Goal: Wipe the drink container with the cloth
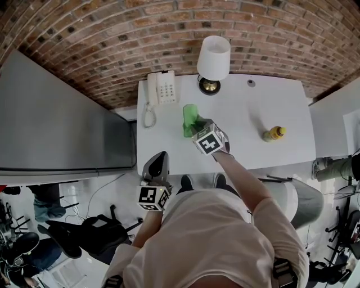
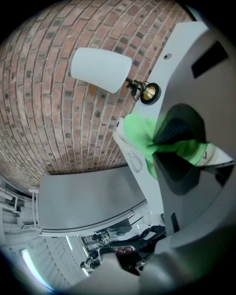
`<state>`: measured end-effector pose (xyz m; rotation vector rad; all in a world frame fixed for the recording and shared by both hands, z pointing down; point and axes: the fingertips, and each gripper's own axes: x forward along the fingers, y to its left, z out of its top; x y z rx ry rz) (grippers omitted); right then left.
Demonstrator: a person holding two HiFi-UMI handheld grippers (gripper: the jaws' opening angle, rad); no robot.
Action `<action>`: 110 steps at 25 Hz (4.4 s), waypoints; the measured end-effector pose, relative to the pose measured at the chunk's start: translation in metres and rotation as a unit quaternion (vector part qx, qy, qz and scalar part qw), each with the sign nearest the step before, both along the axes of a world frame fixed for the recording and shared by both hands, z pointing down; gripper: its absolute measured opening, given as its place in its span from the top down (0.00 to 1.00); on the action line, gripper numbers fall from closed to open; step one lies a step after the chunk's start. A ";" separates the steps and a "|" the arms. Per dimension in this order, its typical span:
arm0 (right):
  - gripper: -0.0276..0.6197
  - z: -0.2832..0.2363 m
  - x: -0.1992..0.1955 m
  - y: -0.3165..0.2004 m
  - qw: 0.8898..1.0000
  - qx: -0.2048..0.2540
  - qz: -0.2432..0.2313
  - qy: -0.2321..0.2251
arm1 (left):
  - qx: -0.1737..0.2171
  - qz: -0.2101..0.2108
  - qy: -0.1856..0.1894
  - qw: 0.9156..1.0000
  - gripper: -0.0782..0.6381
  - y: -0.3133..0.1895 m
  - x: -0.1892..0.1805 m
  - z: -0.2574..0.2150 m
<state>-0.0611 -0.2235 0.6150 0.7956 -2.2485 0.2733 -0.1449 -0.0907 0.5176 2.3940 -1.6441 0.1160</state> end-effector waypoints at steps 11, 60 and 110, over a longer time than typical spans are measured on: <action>0.86 0.009 -0.033 0.044 0.998 -0.034 -0.052 0.003 | -0.004 -0.005 0.005 1.000 0.88 0.004 -0.002 0.001; 0.86 0.011 0.072 0.056 0.994 -0.080 0.071 -0.016 | 0.003 0.007 0.001 1.000 0.88 0.008 0.008 -0.002; 0.86 -0.070 0.021 0.041 0.993 -0.021 0.002 -0.117 | 0.004 0.021 0.008 1.000 0.88 0.001 0.011 -0.002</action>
